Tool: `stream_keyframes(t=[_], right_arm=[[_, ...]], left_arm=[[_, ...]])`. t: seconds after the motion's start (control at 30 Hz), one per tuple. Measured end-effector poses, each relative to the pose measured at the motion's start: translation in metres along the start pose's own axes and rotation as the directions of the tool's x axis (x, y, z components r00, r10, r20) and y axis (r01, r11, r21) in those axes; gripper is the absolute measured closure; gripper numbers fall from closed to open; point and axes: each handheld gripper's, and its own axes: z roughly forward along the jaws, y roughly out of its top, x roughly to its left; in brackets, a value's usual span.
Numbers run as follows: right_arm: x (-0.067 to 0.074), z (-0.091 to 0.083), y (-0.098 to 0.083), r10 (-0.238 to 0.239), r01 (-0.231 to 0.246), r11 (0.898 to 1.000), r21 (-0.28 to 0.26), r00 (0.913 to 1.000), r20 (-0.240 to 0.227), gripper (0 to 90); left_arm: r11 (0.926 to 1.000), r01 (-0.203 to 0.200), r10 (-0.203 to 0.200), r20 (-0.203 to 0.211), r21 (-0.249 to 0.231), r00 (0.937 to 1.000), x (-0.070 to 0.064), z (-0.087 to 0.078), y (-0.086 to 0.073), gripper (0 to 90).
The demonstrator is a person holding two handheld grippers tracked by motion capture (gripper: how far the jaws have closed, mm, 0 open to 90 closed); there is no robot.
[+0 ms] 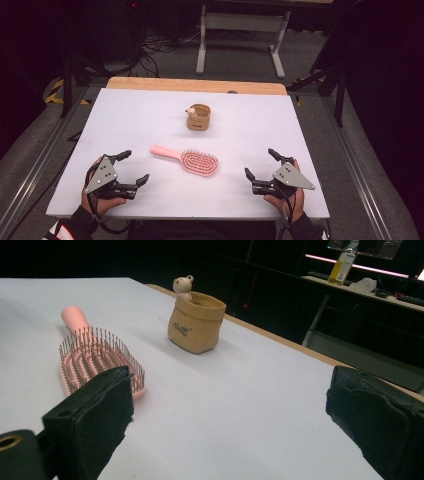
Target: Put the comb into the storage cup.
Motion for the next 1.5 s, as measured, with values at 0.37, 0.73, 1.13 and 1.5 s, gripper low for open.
stream_keyframes(t=[0.37,0.73,1.13,1.5], right_arm=[[0.002,0.005,0.000,-0.014,0.015,1.000,0.022,0.9998,-0.015,6.0],[0.003,0.008,0.001,-0.027,0.028,0.998,0.048,0.9992,-0.029,7.3],[0.000,0.009,0.000,-0.025,0.026,0.997,0.066,0.9995,-0.021,7.7],[-0.003,0.007,0.002,-0.007,0.008,0.998,0.056,0.9997,-0.022,7.0]], left_arm=[[0.9994,-0.009,0.009,0.000,0.034,1.0000,0.004,-0.006,-0.001,7.8],[0.9990,0.006,-0.006,-0.002,0.045,1.0000,0.012,-0.012,0.003,11.6],[0.9953,-0.005,0.003,0.021,0.097,0.9998,0.021,-0.007,0.019,13.2],[0.9830,-0.038,0.025,0.075,0.180,0.9968,0.030,0.009,0.033,15.8]])
